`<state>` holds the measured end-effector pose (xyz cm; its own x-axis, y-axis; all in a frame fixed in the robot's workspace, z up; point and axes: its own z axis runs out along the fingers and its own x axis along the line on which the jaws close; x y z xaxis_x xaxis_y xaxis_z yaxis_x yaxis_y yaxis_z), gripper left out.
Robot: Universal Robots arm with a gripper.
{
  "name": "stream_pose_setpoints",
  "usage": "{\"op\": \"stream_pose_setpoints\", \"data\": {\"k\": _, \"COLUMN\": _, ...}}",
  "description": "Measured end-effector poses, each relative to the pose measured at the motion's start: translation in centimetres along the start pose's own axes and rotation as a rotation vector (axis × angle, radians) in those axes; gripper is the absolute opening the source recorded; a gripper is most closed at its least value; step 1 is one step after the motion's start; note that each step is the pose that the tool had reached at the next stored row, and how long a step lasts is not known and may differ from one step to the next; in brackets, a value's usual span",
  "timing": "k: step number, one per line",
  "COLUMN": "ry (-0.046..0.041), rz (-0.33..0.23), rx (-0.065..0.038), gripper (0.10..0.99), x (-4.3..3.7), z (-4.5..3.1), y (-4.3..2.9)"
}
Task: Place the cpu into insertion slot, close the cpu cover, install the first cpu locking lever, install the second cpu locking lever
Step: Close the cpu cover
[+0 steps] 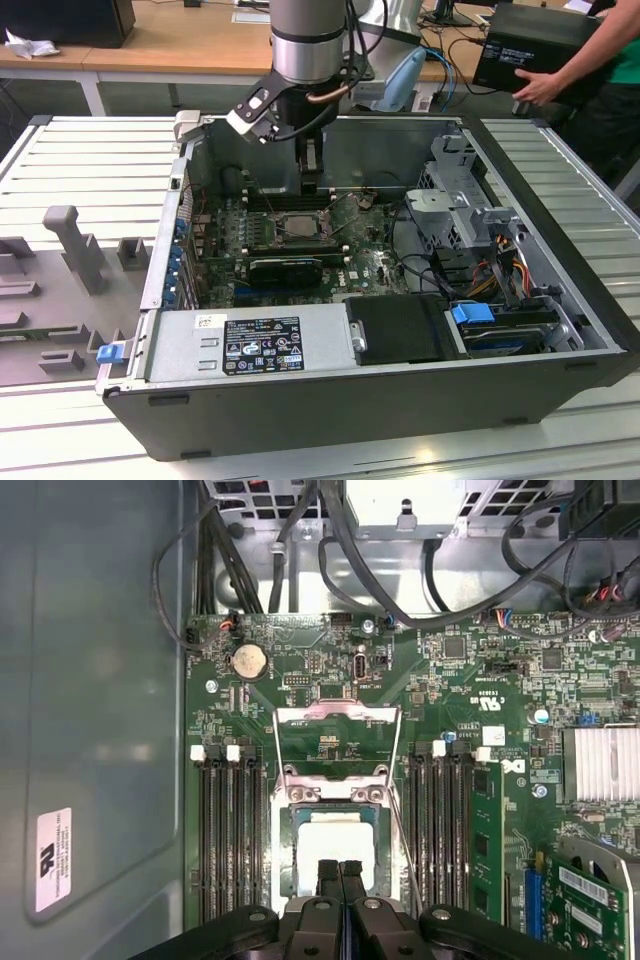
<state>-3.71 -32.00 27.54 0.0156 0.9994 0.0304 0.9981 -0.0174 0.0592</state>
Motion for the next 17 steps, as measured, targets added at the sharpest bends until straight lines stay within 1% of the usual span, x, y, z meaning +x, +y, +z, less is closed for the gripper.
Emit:
{"op": "stream_pose_setpoints", "data": {"k": 3, "ry": 0.0002, "rz": 0.000, "rx": 0.000, "gripper": 0.106, "x": 0.01, "z": -0.37, "y": 0.02}}
{"op": "stream_pose_setpoints", "data": {"k": 13, "ry": 0.0001, "rz": 0.000, "rx": 0.000, "gripper": 0.106, "x": -0.03, "z": -0.29, "y": 0.29}}
{"op": "stream_pose_setpoints", "data": {"k": 17, "ry": 0.0000, "rz": 0.000, "rx": 0.000, "gripper": 0.106, "x": -0.03, "z": -0.27, "y": 0.65}}
